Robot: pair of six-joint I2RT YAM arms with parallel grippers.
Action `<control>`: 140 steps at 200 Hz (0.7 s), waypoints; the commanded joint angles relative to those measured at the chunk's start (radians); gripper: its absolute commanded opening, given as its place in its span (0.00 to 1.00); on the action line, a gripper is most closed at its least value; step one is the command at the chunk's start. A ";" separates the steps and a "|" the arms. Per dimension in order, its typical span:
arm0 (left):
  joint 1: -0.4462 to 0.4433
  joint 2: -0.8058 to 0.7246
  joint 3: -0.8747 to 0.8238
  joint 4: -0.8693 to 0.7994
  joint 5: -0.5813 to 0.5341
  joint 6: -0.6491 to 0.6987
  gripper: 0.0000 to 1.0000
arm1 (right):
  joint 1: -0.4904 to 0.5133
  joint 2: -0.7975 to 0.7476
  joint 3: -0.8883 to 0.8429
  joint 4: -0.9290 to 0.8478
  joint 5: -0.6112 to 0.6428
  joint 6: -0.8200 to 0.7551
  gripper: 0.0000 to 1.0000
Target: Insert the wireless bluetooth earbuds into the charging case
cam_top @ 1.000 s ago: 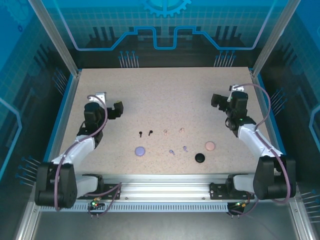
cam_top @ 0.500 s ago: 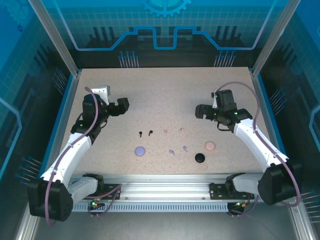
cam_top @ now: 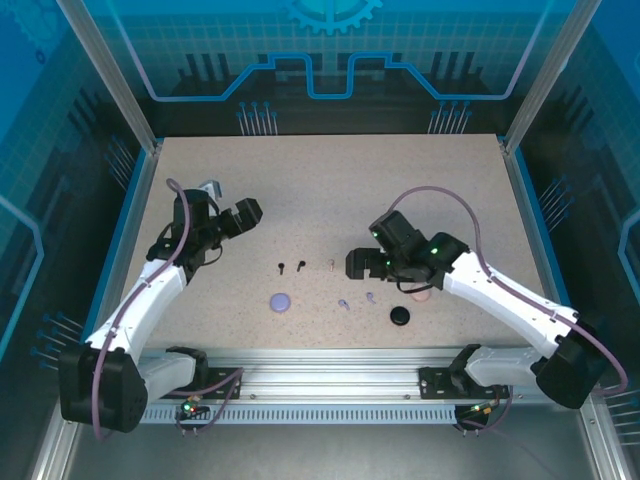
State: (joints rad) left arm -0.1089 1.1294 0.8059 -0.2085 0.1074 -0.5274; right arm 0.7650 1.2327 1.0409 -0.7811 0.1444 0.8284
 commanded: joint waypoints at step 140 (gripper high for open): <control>-0.186 0.063 0.028 -0.190 0.089 -0.056 0.99 | 0.099 0.048 -0.016 -0.296 0.219 0.333 1.00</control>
State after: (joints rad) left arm -0.2436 1.1614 0.8394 -0.3912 0.1829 -0.5529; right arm 0.9016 1.3338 1.0657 -0.9409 0.3183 1.1011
